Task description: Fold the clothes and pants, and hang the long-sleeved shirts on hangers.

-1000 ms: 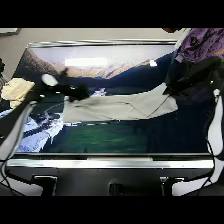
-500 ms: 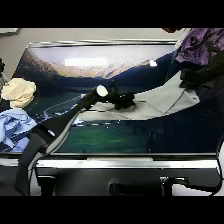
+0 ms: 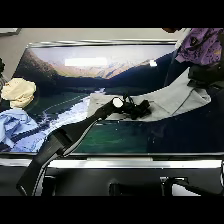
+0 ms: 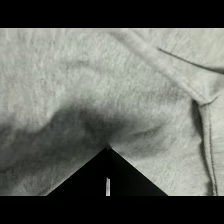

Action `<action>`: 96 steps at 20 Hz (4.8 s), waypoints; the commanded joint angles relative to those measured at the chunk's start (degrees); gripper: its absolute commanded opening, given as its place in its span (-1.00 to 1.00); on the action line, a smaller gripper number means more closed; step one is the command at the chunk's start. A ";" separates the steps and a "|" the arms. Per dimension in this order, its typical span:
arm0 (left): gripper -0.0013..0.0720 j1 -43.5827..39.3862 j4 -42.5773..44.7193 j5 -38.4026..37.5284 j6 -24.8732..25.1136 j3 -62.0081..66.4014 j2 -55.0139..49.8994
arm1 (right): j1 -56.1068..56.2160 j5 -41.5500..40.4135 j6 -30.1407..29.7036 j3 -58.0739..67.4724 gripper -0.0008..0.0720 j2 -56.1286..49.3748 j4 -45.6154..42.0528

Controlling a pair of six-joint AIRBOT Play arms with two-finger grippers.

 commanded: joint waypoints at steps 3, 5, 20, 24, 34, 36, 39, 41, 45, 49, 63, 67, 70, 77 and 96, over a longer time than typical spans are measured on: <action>-0.93 3.63 -0.42 -7.61 4.09 0.28 0.50 | 0.04 1.07 3.17 0.04 -0.88 0.55 -1.46; -0.93 8.07 6.38 -14.64 4.46 0.28 3.39 | 0.15 3.28 6.64 0.04 -0.88 0.55 -0.44; -0.92 42.95 50.84 -49.53 10.99 0.17 34.69 | 31.71 18.82 33.33 0.00 -0.89 -9.11 3.13; -0.92 45.92 50.82 -49.75 10.99 0.15 35.58 | 38.25 24.72 37.97 0.00 -0.89 -13.79 3.15; -0.92 46.12 50.82 -49.62 10.95 -1.73 35.54 | 42.18 33.55 40.33 0.00 -0.89 -20.13 6.38; -0.92 46.12 50.82 -49.57 10.93 -2.10 35.47 | 42.23 33.77 40.24 0.00 -0.88 -21.84 8.00; -0.92 46.12 50.82 -49.51 10.93 -2.10 35.43 | 42.23 36.28 37.66 0.00 -0.88 -24.46 12.61; -0.92 46.12 50.84 -49.51 10.93 -2.10 35.43 | 42.23 38.12 34.84 0.00 -0.68 -25.59 17.22; -0.92 46.12 50.86 -49.42 10.34 -2.10 35.26 | 42.10 36.41 27.21 0.07 0.05 -24.83 22.91; -0.92 46.12 50.84 -48.59 8.83 -2.10 35.21 | 39.95 32.68 22.18 0.04 0.28 -18.93 21.66; -0.92 46.12 50.82 -48.63 8.87 -2.08 35.28 | -9.07 6.45 -9.57 -10.69 0.38 -18.32 34.88; -0.92 46.12 50.82 -48.63 8.87 -2.08 35.26 | -4.90 8.41 -14.51 -15.10 0.38 -26.34 38.97; -0.92 46.12 50.82 -48.63 8.87 -2.08 35.26 | -0.24 10.25 -16.39 -15.13 0.37 -31.39 40.89; -0.91 46.12 50.84 -48.63 8.87 -2.08 35.26 | 7.06 14.19 -17.66 -15.13 0.32 -35.21 41.42; -0.91 46.12 50.82 -48.63 8.83 -2.08 35.26 | -9.35 23.61 2.99 15.65 -0.88 -31.78 38.38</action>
